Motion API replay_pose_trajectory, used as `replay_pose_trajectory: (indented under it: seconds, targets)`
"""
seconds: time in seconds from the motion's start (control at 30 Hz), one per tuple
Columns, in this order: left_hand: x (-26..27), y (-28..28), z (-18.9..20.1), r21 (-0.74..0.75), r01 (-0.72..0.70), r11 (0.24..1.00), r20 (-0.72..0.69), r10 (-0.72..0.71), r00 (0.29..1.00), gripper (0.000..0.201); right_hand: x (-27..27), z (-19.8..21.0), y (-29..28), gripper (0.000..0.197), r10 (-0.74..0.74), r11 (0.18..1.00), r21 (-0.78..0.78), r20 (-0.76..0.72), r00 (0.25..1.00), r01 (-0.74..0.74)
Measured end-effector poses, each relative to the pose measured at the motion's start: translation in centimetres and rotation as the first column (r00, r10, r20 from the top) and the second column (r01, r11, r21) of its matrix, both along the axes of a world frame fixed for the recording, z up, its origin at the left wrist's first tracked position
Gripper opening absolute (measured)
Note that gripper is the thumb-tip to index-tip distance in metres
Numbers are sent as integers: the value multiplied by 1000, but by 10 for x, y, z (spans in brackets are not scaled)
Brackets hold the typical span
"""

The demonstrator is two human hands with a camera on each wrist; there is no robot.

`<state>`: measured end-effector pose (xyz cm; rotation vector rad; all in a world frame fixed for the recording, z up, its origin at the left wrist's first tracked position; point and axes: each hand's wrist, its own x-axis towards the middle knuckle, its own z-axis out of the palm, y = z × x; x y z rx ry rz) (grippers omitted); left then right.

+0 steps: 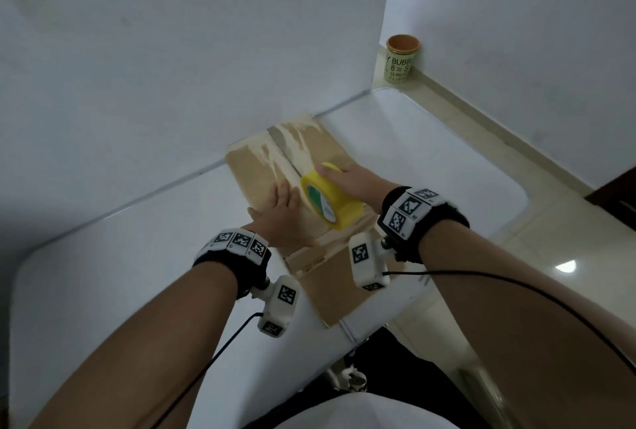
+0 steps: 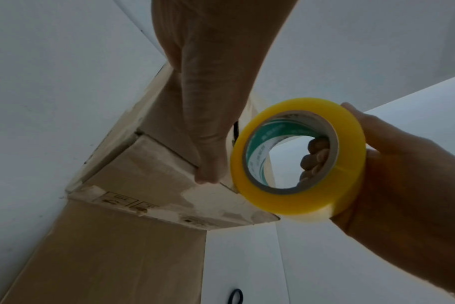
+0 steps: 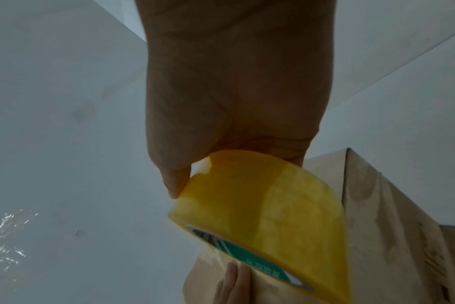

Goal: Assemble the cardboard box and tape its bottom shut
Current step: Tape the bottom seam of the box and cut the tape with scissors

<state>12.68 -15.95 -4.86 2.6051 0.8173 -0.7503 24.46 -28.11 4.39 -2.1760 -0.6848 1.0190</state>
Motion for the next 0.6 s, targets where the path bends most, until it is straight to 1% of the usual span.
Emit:
replay_pose_trajectory:
  seconds: [0.07, 0.13, 0.2, 0.27, 0.37, 0.43, 0.5, 0.53, 0.6]
  targets:
    - [1, -3, 2, 5, -2, 1000, -1, 2, 1000, 138, -2, 2, -1, 72, -13, 1000, -19, -1, 1000, 13]
    - [-1, -3, 6, -6, -2, 1000, 9, 2, 1000, 133, -4, 9, -2, 73, 5, 999, -34, 16, 1000, -5]
    - [-3, 0, 7, -28, 4, 1000, 19, -3, 1000, 128, -5, 12, -6, 75, 85, 991, -107, 17, 996, -83]
    - [-2, 1, 7, -26, 14, 1000, 20, -14, 1000, 128, -5, 10, -14, 76, 164, 968, -189, -28, 986, -166]
    - [-2, 1, 5, -17, 19, 1000, 21, -19, 1000, 129, -5, 1, -24, 81, 133, 967, -205, -85, 987, -148]
    - [-4, 1, 6, -23, 25, 999, 23, -25, 999, 128, -4, -1, -28, 72, 99, 979, -154, -217, 971, -134]
    - [-5, 2, 6, -29, 30, 999, 29, -30, 999, 128, -2, 3, -35, 60, 112, 975, -139, -375, 920, -175]
    - [-5, 2, 7, -28, 31, 999, 29, -30, 999, 128, 0, 6, -40, 57, 134, 965, -155, -398, 908, -210]
    - [-4, 1, 8, -25, 19, 1000, 27, -18, 999, 129, 5, 10, -52, 49, 171, 944, -199, -390, 905, -264]
